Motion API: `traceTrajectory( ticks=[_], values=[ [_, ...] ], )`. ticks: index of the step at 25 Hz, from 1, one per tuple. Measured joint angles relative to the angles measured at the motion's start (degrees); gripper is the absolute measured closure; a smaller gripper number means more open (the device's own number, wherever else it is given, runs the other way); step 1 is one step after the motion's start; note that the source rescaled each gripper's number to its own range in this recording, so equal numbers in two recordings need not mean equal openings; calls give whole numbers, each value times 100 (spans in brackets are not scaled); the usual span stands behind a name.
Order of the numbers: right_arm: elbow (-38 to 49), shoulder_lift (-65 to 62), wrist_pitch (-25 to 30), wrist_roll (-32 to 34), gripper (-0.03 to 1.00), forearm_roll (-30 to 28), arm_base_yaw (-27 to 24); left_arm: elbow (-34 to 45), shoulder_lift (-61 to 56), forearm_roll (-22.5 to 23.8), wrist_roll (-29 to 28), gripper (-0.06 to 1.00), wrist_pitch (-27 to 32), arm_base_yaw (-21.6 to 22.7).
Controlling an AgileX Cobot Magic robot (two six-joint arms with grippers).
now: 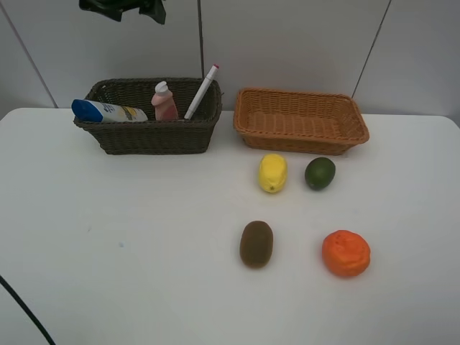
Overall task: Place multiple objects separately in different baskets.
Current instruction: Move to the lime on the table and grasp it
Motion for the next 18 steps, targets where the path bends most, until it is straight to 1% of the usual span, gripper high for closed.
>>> traceTrajectory(
  ticks=[2, 4, 6, 10, 14, 18],
  values=[
    [0, 0, 0, 0, -3, 0, 0, 514, -420, 41, -55, -6, 186, 253],
    [0, 0, 0, 0, -3, 0, 0, 1136, -1011, 82, -68, -6, 266, 381],
    [0, 0, 0, 0, -3, 0, 0, 1895, -1682, 82, -97, -6, 308, 393],
    [0, 0, 0, 0, -3, 0, 0, 3424, -3462, -90, -209, -6, 415, 393],
    [0, 0, 0, 0, -3, 0, 0, 4757, -5320, -125, -169, -6, 851, 393],
    [0, 0, 0, 0, -3, 0, 0, 5595, -7133, -140, -48, -6, 1431, 393]
  ],
)
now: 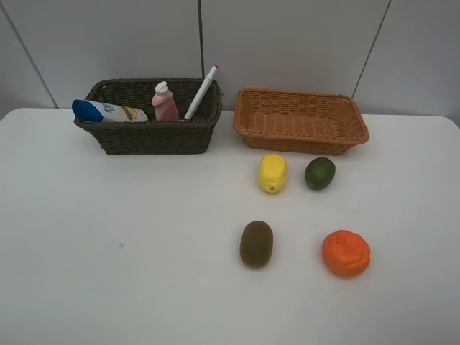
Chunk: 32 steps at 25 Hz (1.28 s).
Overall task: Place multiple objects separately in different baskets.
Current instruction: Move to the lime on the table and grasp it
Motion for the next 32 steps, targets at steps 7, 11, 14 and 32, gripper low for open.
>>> traceTrajectory(
  ticks=[7, 11, 14, 32],
  values=[
    [0, 0, 0, 0, -3, 0, 0, 887, -2483, -17, 120, -6, 1133, 0],
    [0, 0, 0, 0, -3, 0, 0, 1085, -3431, -49, 235, -6, 1424, 0],
    [0, 0, 0, 0, -3, 0, 0, 1092, -3659, -97, 332, -6, 1482, 0],
    [0, 0, 0, 0, -3, 0, 0, 1198, -3665, -237, 855, -6, 1355, 125]
  ],
)
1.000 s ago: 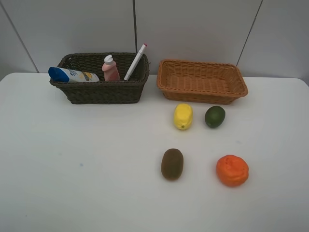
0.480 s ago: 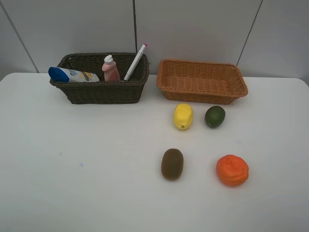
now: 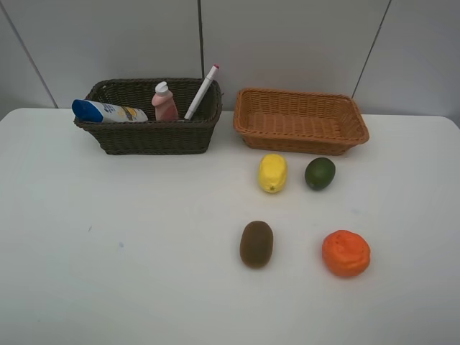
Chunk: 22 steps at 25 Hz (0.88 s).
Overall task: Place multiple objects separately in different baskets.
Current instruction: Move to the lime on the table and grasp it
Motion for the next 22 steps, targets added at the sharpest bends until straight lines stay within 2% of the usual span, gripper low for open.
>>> traceTrajectory(
  ticks=[5, 9, 13, 16, 19, 22],
  values=[
    [0, 5, 0, 0, -3, -4, 0, 0, 0, 0, 6, -6, 0, 440],
    [-11, 619, 0, 99, -3, -177, 0, 0, 0, 0, 6, -6, 0, 471],
    [-149, 2033, -96, 450, -3, -281, 0, 0, 0, 0, 6, -6, 0, 471],
    [-412, 3374, -442, 871, -3, -246, 0, 0, 0, 0, 6, -6, 0, 471],
    [-714, 4868, -902, 991, -3, -200, 0, 0, 0, 0, 6, -6, 0, 471],
    [-1169, 6354, -1103, 1013, -3, 22, 0, 0, 0, 0, 6, -6, 0, 471]
  ],
)
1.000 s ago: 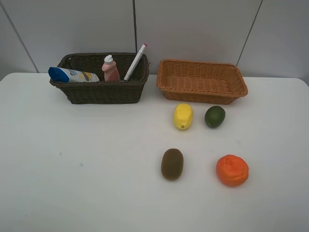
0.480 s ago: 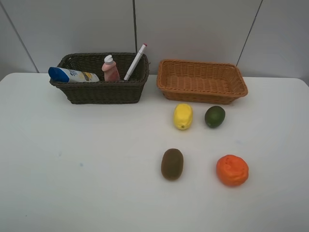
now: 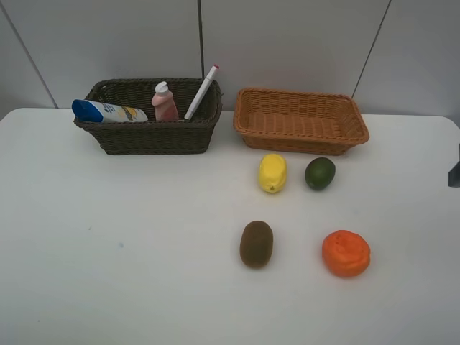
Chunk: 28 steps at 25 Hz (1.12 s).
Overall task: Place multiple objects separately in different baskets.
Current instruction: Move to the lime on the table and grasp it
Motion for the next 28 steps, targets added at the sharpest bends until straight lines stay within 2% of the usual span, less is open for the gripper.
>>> traceTrajectory(
  ticks=[4, 8, 12, 18, 23, 28],
  values=[
    [-810, 1567, -56, 19, -3, 720, 8, 0, 0, 0, 0, -6, 0, 0],
    [-1646, 2729, -67, -156, -3, 1233, 439, 0, 0, 0, 2, -6, 0, 0],
    [-2496, 3723, -105, -167, -3, 1286, 1007, 0, 0, 0, 2, -6, 0, 0],
    [-3578, 4820, 1, -72, -3, 1298, 1528, 0, 0, 0, 2, -6, 0, 0],
    [-3917, 5301, 93, -14, -3, 1278, 1618, 0, 0, 0, 2, -6, 0, 0],
    [-3941, 5508, 184, 153, -3, 870, 1601, 0, 0, 0, 2, -6, 0, 0]
  ],
)
